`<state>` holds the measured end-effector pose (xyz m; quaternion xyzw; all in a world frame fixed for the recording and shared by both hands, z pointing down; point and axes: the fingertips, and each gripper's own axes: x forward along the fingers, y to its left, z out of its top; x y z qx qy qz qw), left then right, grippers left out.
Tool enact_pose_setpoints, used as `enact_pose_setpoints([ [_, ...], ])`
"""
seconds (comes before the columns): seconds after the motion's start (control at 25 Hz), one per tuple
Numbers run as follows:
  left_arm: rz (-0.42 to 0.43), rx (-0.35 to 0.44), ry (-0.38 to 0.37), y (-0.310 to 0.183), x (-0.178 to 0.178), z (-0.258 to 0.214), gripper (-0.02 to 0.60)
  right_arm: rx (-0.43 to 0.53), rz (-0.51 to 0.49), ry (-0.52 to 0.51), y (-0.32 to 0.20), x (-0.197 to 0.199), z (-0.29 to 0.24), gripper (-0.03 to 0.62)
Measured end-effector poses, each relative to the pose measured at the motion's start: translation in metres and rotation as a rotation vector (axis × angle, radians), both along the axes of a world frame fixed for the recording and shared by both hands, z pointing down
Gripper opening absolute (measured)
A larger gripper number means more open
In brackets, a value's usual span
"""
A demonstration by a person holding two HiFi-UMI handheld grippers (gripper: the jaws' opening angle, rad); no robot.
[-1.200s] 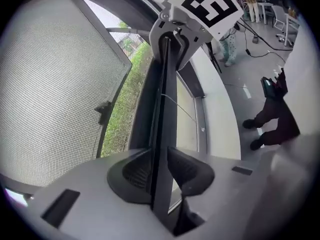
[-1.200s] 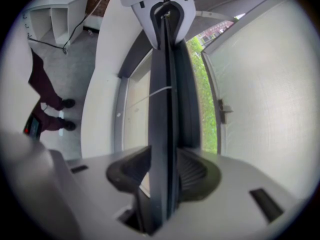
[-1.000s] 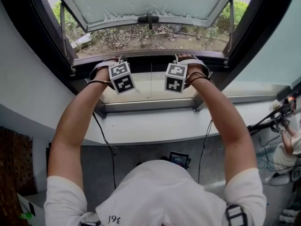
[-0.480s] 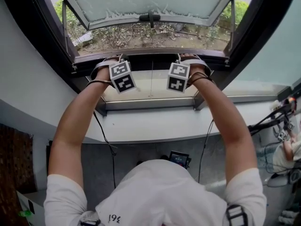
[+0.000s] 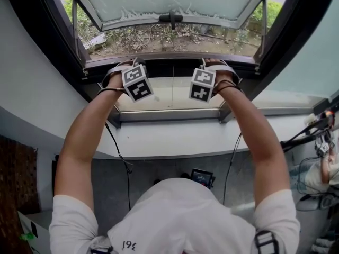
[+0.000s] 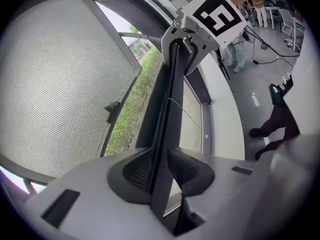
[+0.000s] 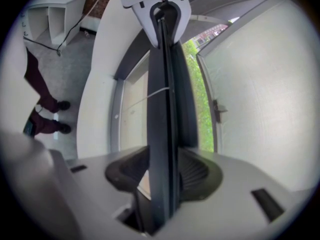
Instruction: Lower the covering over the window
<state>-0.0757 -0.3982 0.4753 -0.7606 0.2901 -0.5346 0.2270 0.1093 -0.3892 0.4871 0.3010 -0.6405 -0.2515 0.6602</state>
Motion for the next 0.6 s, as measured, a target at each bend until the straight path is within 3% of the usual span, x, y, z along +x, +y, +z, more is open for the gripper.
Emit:
enact_pose_setpoints([
  [0.6, -0.009, 0.000, 0.045, 0.009, 0.001, -0.009, 0.109, 0.025, 0.039, -0.053, 0.009, 0.008, -0.016, 0.173],
])
